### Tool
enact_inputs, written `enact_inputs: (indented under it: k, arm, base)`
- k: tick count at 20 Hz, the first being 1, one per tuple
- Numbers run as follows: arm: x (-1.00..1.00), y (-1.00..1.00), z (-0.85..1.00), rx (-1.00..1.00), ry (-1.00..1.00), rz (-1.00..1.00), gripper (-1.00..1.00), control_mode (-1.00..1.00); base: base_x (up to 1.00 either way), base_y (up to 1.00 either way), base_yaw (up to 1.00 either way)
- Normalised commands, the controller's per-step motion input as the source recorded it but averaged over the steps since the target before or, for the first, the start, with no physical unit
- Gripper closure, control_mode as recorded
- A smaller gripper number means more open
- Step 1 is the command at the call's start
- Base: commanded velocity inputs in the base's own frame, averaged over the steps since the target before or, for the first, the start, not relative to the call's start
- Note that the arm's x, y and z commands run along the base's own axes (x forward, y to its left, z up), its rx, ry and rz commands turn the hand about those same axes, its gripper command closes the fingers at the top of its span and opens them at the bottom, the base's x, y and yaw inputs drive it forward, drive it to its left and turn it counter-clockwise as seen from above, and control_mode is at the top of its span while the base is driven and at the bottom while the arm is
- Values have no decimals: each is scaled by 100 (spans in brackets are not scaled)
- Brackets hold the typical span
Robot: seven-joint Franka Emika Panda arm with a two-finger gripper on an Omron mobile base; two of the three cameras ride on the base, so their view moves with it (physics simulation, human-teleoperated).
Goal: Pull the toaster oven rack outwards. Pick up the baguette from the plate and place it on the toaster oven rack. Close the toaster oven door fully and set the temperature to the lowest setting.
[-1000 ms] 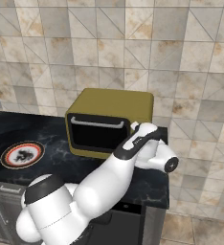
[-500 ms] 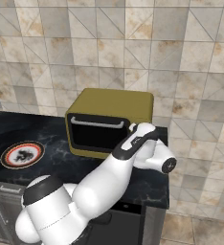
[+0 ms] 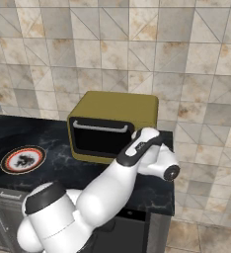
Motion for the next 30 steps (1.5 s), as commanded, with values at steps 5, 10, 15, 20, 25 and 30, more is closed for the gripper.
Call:
enact_inputs:
  k: [5,10,15,20,25,30]
  arm:
    - [11,0,0,-28,-17,0,100,-100]
    - [12,0,0,-30,-18,0,100,-100]
    - [23,1,0,-34,-16,0,100,-100]
    - [29,6,0,-43,-17,0,100,-100]
    - [35,1,0,-47,-18,3,100,-100]
    - [24,0,0,-51,-19,15,100,-100]
  base:
    - [0,0,0]
    - [0,0,0]
    - [0,0,0]
    - [0,0,0]
    - [0,0,0]
    - [0,0,0]
